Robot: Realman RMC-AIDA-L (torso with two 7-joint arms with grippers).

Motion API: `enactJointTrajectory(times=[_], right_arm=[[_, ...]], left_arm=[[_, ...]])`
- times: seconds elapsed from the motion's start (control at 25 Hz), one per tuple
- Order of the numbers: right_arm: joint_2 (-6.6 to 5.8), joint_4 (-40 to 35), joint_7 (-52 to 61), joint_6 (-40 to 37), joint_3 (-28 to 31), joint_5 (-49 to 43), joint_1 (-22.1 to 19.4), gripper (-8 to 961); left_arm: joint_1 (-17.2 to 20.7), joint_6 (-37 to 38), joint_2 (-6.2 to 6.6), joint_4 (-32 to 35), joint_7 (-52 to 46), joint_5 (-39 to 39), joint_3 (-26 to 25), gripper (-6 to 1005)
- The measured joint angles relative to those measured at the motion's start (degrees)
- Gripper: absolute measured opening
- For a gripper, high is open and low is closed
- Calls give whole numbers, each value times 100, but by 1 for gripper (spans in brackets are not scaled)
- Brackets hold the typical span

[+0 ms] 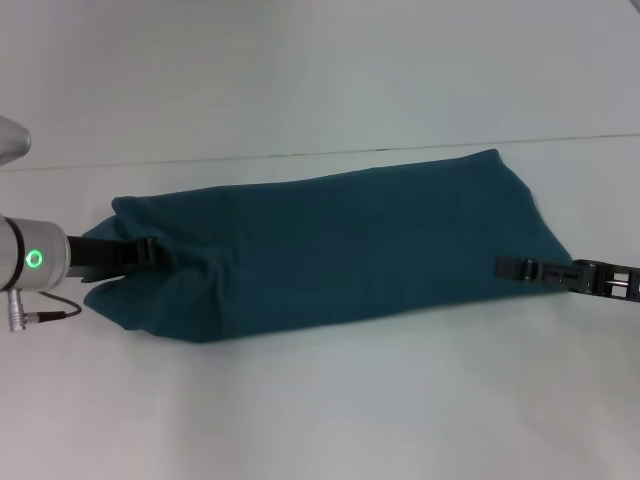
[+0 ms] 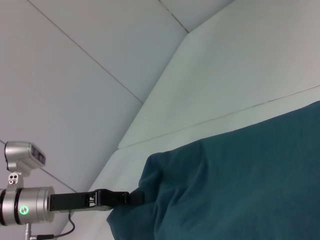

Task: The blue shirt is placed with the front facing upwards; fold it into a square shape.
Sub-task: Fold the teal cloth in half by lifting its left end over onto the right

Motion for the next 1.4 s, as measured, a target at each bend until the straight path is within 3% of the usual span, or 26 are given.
enactJointTrajectory(times=[0.2, 0.44, 0.96, 1.4], right_arm=[[1, 0, 1, -2, 9, 0, 1, 884], [1, 0, 31, -6, 8, 0, 5, 884], [1, -1, 60, -10, 67, -1, -5, 883], [1, 24, 62, 39, 77, -1, -31, 882]], left_arm=[[1, 17, 17, 12, 1, -4, -18, 86], [234, 168, 7, 453, 27, -168, -301, 86], [536, 105, 677, 245, -70, -26, -706, 86], [554, -533, 756, 242, -506, 953, -1209, 87]])
